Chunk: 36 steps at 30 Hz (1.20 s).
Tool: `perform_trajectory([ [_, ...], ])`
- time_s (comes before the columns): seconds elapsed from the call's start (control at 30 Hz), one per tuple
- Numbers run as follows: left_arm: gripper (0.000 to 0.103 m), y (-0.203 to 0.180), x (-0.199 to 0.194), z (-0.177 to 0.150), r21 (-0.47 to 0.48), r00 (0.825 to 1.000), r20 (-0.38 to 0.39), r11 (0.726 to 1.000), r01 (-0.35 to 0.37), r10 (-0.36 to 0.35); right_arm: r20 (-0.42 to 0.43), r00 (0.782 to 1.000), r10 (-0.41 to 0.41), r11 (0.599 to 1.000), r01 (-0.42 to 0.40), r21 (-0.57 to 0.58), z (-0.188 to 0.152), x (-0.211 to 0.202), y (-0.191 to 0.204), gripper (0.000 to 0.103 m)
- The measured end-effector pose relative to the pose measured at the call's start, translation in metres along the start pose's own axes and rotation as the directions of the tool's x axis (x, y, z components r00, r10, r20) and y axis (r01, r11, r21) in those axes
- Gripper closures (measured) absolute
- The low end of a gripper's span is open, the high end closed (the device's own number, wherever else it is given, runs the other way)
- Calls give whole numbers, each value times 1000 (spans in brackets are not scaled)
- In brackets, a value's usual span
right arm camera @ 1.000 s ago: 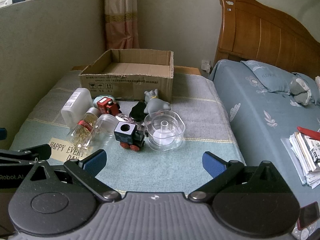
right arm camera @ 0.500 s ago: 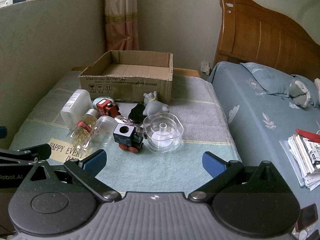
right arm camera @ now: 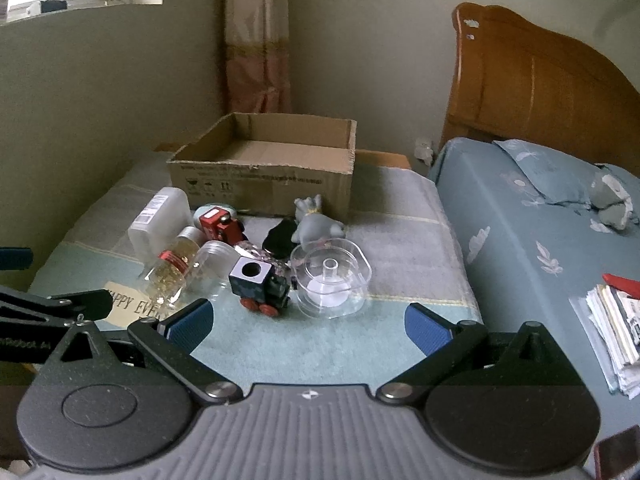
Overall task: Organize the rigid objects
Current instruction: 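Reach the left tool to the white plastic container while the right tool approaches the clear round container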
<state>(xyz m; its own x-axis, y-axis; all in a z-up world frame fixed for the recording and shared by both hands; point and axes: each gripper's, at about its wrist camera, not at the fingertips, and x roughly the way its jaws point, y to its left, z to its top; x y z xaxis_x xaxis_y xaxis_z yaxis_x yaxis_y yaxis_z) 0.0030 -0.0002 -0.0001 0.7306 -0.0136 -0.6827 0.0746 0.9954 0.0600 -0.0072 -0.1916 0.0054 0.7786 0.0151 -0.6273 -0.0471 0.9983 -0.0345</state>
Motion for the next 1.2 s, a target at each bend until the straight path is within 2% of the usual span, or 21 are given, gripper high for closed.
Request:
perform_trajectory([
  [0.53,1,17,63,6,-6,999,-44,1000,22,-23,-39,999,36,999,-37,-36,-6,35,-2,0],
  [0.8,1,19,92,10,-20,995,-71,998,64,-65,-67,997,47,998,-49,-25,-6,52,-6,0],
  [0.93,1,21,98,8,-5,996,-75,998,58,-58,-74,996,55,998,-56,-17,-5,58,-8,0],
  [1.2,1,41,98,9,-43,995,-84,998,51,-55,-92,994,59,998,-61,-24,-3,68,-7,0],
])
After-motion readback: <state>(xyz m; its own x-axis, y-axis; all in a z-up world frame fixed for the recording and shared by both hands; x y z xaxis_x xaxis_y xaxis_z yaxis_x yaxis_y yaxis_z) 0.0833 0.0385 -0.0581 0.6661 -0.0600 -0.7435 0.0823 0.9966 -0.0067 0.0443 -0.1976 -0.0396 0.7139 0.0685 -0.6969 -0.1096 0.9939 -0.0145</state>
